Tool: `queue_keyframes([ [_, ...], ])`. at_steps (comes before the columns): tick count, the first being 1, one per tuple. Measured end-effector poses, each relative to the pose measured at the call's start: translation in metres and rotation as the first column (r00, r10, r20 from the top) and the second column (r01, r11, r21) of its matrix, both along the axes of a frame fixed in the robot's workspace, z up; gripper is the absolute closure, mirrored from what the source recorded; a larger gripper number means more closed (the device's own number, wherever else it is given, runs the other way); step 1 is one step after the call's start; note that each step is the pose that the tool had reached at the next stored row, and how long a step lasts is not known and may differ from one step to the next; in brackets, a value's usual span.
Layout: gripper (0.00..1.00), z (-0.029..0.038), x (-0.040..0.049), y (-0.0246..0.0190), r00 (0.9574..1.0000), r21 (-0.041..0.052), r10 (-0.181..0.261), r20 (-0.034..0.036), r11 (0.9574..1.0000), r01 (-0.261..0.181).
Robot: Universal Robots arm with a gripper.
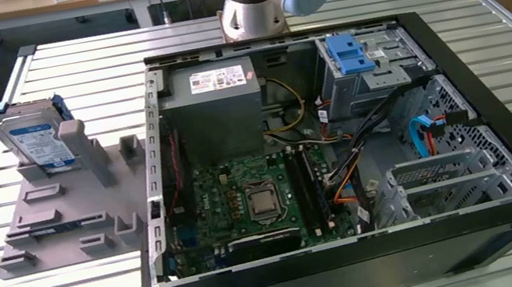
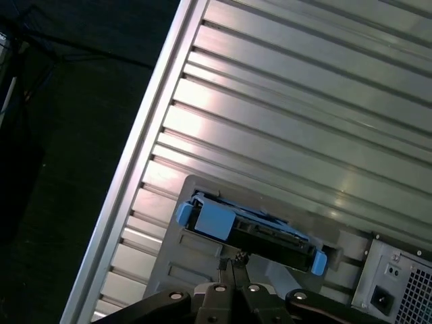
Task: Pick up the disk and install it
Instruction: 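Pick up the disk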
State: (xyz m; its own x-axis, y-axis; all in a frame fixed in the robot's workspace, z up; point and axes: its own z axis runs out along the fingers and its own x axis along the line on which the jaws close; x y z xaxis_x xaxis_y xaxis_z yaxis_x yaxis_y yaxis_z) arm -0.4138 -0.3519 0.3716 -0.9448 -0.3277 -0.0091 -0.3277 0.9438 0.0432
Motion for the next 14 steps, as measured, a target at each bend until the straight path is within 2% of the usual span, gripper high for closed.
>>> queue_keyframes([
  [14, 0.89, 0.0, 0.0, 0.0, 0.9981, 0.0, 0.061, 0.0, 0.9981, -0.061],
])
